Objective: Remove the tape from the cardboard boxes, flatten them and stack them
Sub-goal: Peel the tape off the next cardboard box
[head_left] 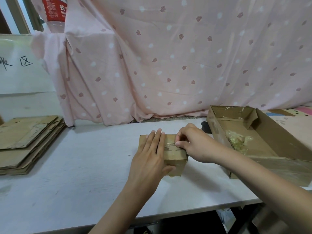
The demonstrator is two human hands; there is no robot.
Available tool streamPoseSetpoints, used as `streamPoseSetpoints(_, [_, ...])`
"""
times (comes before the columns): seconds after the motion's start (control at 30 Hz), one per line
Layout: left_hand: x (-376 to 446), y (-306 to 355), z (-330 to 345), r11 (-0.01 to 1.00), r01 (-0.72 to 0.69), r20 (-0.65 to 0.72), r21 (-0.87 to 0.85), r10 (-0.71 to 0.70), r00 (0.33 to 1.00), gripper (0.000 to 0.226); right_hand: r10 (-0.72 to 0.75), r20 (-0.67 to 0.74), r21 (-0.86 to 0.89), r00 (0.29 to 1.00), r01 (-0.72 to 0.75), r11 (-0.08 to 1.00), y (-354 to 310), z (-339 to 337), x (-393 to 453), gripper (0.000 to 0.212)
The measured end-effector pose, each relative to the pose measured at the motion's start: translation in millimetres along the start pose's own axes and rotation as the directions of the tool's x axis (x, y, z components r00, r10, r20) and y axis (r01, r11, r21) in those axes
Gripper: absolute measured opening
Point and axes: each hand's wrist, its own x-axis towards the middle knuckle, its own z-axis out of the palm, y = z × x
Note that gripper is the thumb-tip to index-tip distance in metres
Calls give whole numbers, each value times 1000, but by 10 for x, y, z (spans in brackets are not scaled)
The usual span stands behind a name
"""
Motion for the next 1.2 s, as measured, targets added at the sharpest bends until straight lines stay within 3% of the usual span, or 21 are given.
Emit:
streamPoseSetpoints(0.07, [12, -19, 2, 1000, 17, -4, -18, -17, 1000, 100, -50, -67, -1, 996, 50, 999, -17, 16, -12, 2])
streamPoseSetpoints(0.17, [29, -31, 16, 1000, 14, 12, 6, -14, 1000, 96, -159, -148, -140, 976, 138, 980, -1, 63, -27, 22])
streamPoseSetpoints(0.3, [53, 2, 39, 997, 8, 52, 71, -12, 999, 98, -215, -195, -304, 957, 149, 941, 5, 129, -83, 25])
streamPoseSetpoints(0.47, [75, 19, 6, 996, 15, 108, 86, -25, 994, 102, -193, -230, -245, 954, 135, 960, -39, 135, -55, 16])
streamPoseSetpoints(0.67, [85, 16, 4, 995, 26, 128, 99, -38, 991, 103, 16, -118, -74, 993, -25, 997, -144, -11, 99, 8])
streamPoseSetpoints(0.87, [114, 24, -17, 997, 13, 185, 74, -26, 982, 105, 71, 117, -350, 991, -26, 936, -302, -56, 203, 19])
streamPoseSetpoints(1.07, [145, 54, -101, 992, 40, 169, 118, -59, 984, 102, -16, -60, -392, 998, -8, 920, -185, -34, 181, 9])
streamPoseSetpoints(1.2, [134, 56, -94, 999, 25, 172, 40, -32, 985, 97, -33, 2, -390, 999, 31, 920, -144, -93, 171, 5])
